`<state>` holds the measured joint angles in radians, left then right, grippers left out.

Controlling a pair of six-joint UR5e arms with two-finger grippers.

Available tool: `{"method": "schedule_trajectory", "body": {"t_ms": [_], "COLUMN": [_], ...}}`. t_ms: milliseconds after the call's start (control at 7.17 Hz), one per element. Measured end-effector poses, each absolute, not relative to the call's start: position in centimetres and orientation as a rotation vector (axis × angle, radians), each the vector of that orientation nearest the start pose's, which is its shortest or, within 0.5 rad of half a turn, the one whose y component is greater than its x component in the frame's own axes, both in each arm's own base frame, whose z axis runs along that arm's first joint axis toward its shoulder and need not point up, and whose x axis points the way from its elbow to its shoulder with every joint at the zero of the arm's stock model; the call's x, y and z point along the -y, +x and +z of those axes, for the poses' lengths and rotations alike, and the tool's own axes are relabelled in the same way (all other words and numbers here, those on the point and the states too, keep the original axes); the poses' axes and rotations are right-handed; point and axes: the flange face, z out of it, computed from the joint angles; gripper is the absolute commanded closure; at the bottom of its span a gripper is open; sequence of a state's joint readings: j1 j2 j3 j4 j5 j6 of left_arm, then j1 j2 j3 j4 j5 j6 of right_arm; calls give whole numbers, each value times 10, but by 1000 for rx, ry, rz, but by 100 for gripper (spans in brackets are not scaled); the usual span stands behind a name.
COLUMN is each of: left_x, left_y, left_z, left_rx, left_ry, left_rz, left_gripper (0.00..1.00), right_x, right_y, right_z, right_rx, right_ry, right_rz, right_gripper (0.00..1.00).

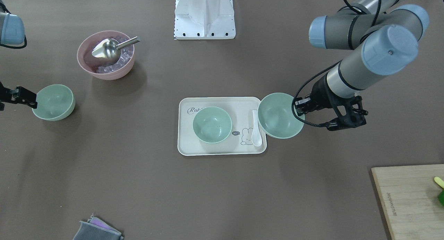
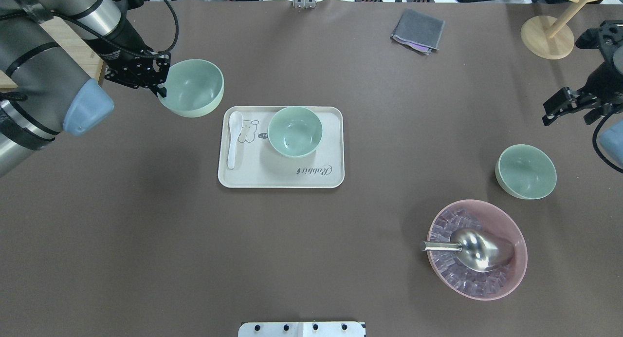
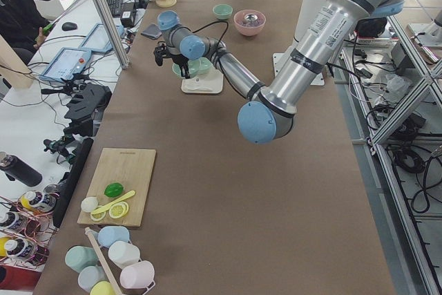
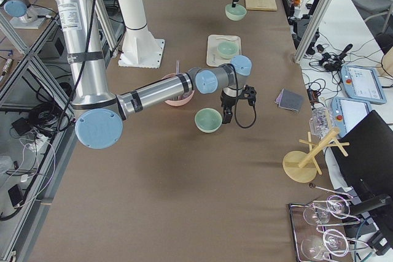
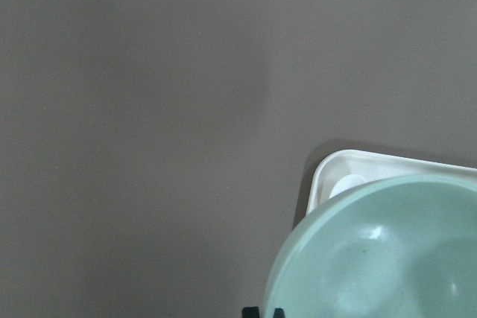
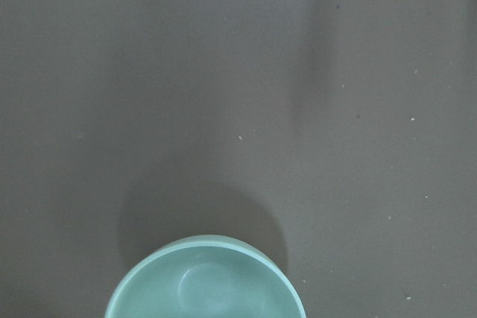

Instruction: Stack green bowls together

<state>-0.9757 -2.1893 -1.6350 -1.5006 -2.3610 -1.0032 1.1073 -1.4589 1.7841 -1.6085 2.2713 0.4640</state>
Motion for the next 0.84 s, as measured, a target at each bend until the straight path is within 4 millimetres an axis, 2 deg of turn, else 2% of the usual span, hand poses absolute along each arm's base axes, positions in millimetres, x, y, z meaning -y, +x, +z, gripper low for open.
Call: {"method": "schedule_trajectory", "body": {"t_ms": [279,418,558,697,837], "left_x": [594,594,593,592,592], "left_y": [334,345,360,374,382], "left_z": [246,234,223,214,210], "left_rx": [-953,-952,-945,-937,-934], "left_ry": [-149,-154,-151,-148,-148], "left_rz": [-154,-173,-186,-195,-200], "left_gripper": [100,100,100,100,100], "right_x": [483,474,469,464,461], "right_y": [-187,-190,-196,-202,-207], "right_z": [548,567,577,582,584], "right_rx": [732,731,732,733,732], "right_ry": [-40,-35,-39,-47,-55], "right_rz": [-143,-150,-146,-146,-151], "right_gripper": [0,0,0,19,73]}}
